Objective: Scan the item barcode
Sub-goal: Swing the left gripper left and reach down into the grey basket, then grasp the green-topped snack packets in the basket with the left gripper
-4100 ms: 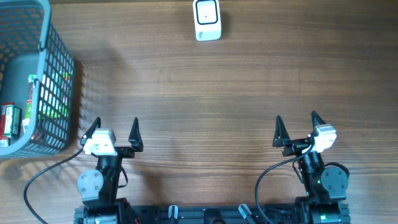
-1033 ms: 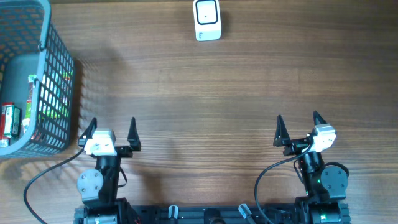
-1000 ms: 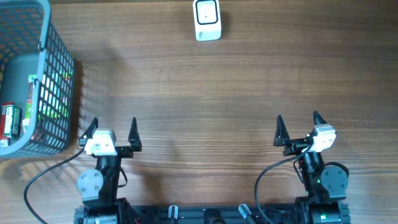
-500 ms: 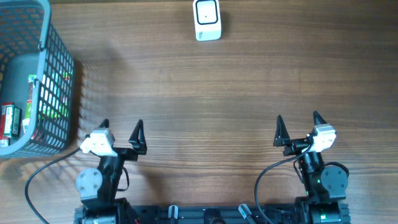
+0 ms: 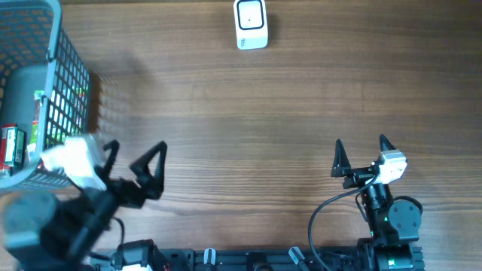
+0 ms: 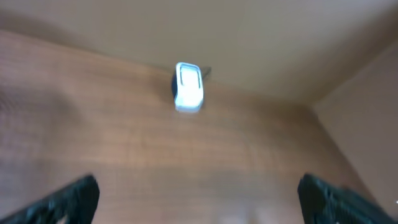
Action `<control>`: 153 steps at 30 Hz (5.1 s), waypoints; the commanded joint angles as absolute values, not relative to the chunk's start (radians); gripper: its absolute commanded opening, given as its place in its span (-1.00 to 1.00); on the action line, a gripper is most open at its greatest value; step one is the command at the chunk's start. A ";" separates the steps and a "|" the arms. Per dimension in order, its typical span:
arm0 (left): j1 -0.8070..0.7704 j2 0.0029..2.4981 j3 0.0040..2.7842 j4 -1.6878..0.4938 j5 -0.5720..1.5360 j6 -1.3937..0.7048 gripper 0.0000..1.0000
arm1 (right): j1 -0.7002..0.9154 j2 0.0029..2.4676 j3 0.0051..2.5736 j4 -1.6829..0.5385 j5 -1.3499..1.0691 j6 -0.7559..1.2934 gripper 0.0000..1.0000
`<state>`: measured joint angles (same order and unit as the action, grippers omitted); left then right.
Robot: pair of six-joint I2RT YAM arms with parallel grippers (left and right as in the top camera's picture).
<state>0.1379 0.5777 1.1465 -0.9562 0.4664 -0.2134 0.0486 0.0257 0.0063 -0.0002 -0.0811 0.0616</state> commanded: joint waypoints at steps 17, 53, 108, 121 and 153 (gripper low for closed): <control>0.147 1.286 1.739 -1.147 0.236 -0.189 1.00 | 0.046 0.029 0.005 0.002 -0.068 0.053 0.99; 0.731 1.848 1.738 -0.907 0.035 0.165 1.00 | 0.046 0.029 0.005 0.002 -0.068 0.053 0.99; 0.731 2.138 1.734 -0.849 0.377 0.600 1.00 | 0.046 0.029 0.005 0.002 -0.068 0.053 0.99; 0.731 2.140 1.608 -0.759 0.388 0.602 1.00 | 0.045 0.029 0.005 0.002 -0.068 0.053 0.99; 0.731 2.208 1.554 -0.722 0.386 0.533 0.98 | 0.045 0.029 0.005 0.002 -0.068 0.053 0.99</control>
